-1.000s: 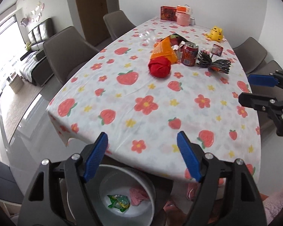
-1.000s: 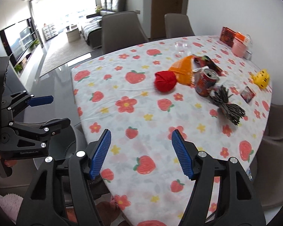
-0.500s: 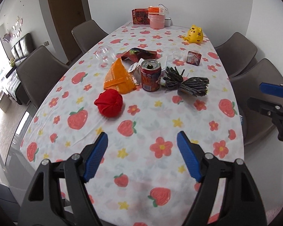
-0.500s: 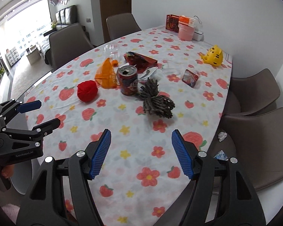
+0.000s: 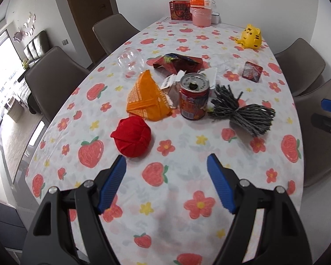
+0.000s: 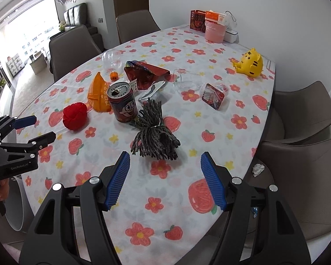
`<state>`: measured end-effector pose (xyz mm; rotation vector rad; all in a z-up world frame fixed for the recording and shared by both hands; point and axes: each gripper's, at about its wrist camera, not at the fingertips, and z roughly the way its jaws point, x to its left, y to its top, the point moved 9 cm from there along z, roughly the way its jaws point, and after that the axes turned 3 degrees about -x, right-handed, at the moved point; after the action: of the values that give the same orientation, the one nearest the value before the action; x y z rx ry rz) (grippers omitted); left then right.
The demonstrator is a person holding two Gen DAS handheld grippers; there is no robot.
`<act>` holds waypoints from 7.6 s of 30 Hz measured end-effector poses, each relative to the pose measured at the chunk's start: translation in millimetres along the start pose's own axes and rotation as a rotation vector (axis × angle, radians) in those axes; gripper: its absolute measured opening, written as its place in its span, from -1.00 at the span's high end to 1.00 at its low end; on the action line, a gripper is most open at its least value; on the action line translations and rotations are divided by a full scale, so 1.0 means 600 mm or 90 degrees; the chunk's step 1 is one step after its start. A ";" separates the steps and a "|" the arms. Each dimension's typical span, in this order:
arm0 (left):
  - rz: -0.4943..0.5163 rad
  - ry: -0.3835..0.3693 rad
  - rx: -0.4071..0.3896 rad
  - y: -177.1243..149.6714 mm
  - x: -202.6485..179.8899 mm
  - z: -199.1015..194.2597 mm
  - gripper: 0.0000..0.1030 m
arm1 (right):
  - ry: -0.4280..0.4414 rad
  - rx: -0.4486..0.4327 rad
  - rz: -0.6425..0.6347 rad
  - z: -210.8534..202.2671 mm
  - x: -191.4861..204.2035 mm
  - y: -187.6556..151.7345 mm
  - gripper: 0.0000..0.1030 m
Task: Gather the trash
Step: 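Move both tools back over the table toward the red ball and tassel, then grasp the red cloth ball with the left tool while the right tool grasps the black tassel, then carry the red ball and black tassel over the grey bin, then open the left tool over the bin while the right tool drops the tassel, then move both tools back over the table toward the orange bag, then grasp the orange bag with the left tool and lift it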
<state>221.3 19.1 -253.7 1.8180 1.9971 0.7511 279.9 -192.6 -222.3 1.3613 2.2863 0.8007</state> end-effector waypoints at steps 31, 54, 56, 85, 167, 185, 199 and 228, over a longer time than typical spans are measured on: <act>0.070 0.056 0.043 0.021 0.080 0.252 0.15 | 0.018 0.133 -0.019 0.259 0.062 -0.024 0.66; 0.011 0.021 -0.008 0.011 0.068 0.099 0.30 | 0.077 0.063 -0.021 0.133 0.074 -0.008 0.84; 0.001 0.025 -0.011 -0.001 0.070 0.073 0.30 | 0.089 0.059 -0.031 0.117 0.083 -0.011 0.84; -0.295 0.233 0.069 -0.484 0.384 -0.263 0.29 | 0.399 0.022 -0.370 -0.117 0.680 -0.127 0.84; -0.018 0.038 -0.051 -0.017 0.079 -0.017 -0.41 | 0.098 -0.045 -0.092 -0.025 0.144 0.024 -0.43; 0.074 -0.044 -0.030 0.182 0.085 0.243 -0.43 | 0.076 0.003 -0.039 0.173 0.148 0.102 -0.43; 0.091 -0.086 0.027 0.159 0.059 0.315 0.08 | 0.058 0.017 -0.030 0.214 0.152 0.115 -0.43; 0.073 -0.113 -0.003 0.136 0.082 0.248 0.81 | 0.068 0.015 -0.046 0.289 0.180 0.128 -0.43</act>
<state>366.5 94.1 -320.5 1.9365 1.7913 0.6027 379.1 -19.3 -309.9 1.2666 2.4192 0.8435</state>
